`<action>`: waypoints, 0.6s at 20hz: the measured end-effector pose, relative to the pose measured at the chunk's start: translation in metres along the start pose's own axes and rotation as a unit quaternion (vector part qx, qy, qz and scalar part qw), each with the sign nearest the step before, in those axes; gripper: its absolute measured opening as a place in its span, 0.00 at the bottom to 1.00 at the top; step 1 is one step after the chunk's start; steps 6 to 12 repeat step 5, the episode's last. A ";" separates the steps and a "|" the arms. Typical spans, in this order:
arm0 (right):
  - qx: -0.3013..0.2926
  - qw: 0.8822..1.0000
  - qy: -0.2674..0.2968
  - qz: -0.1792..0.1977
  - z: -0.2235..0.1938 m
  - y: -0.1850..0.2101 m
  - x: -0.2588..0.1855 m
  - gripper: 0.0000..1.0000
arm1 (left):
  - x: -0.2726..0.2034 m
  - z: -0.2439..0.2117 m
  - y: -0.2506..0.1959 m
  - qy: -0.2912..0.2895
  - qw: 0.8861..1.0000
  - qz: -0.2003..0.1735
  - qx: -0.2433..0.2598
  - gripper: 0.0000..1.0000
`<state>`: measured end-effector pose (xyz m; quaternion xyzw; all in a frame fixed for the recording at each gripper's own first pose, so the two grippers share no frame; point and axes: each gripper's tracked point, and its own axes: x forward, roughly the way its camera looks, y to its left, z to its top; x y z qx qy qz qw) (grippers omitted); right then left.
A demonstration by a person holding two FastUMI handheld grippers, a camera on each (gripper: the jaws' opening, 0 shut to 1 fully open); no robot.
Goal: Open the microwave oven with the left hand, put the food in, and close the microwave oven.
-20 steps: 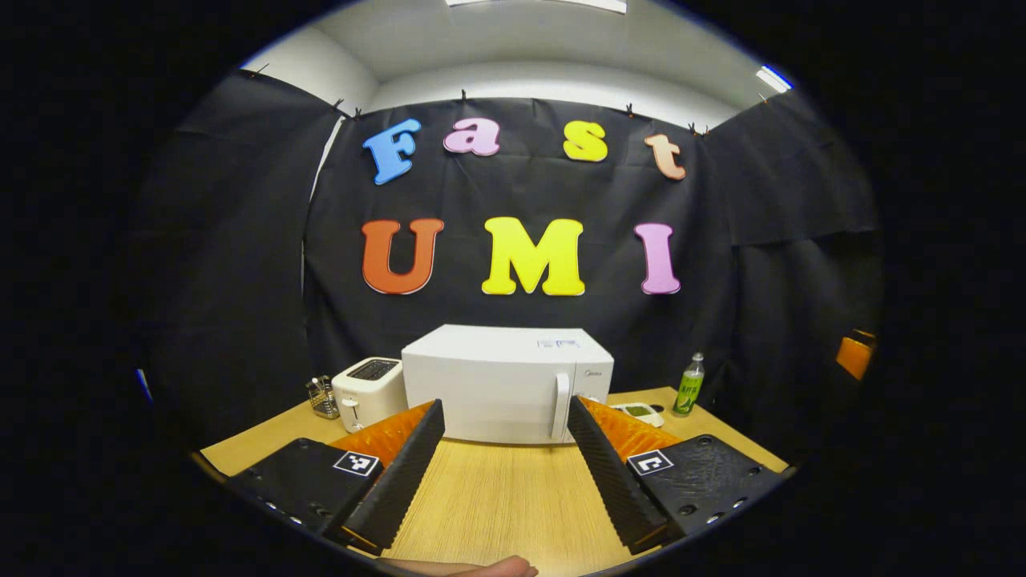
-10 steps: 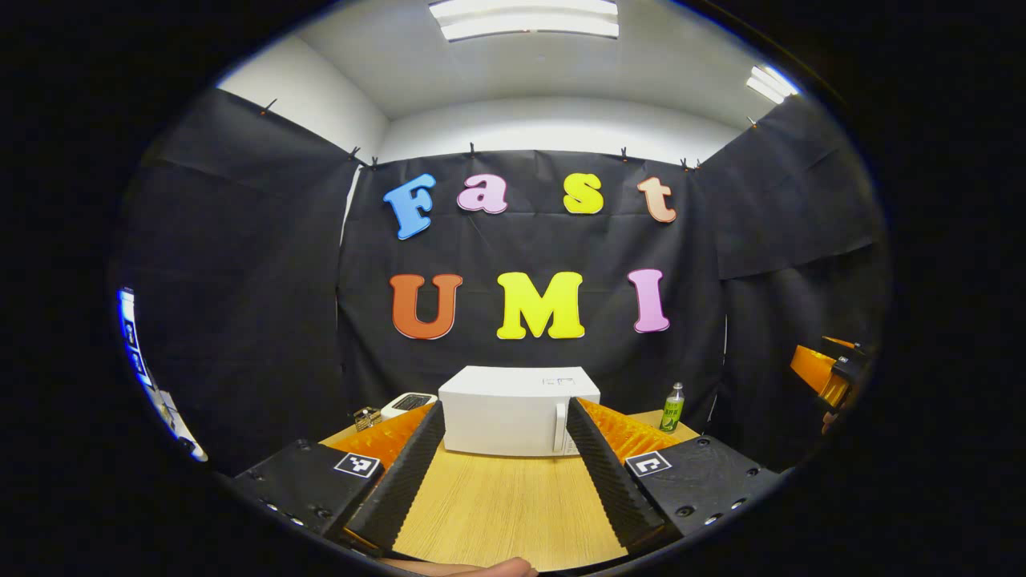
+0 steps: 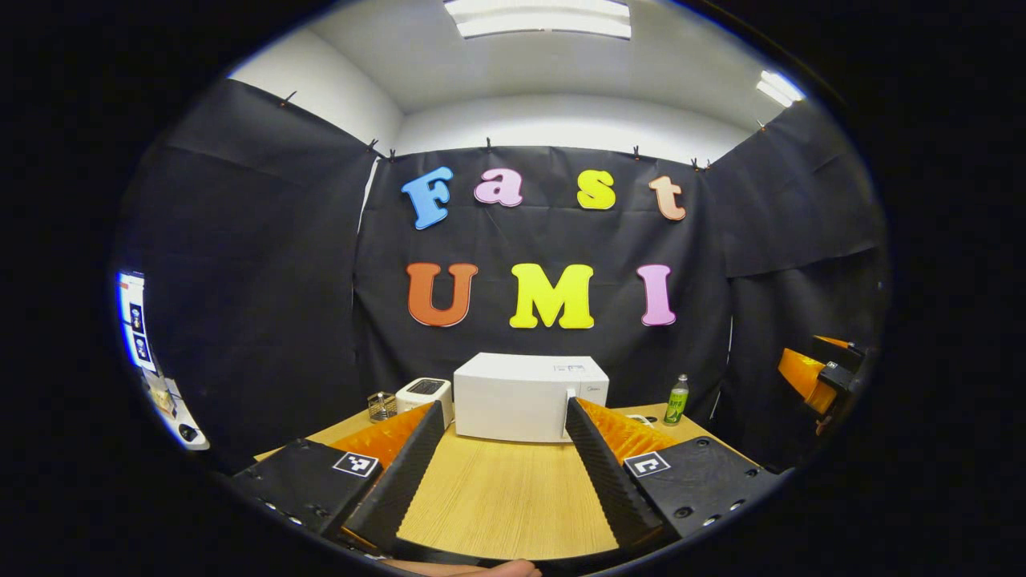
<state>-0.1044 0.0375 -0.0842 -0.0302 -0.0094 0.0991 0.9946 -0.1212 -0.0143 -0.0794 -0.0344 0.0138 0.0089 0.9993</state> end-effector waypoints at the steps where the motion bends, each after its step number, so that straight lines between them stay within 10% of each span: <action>1: 0.003 1.000 0.001 0.001 -0.001 0.000 0.001 0.92 | -0.001 -0.001 -0.003 0.002 1.000 -0.005 0.001 0.95; 12: 0.002 1.000 0.001 0.013 -0.002 0.001 0.001 1.00 | -0.002 -0.007 -0.011 0.011 1.000 -0.017 0.007 0.95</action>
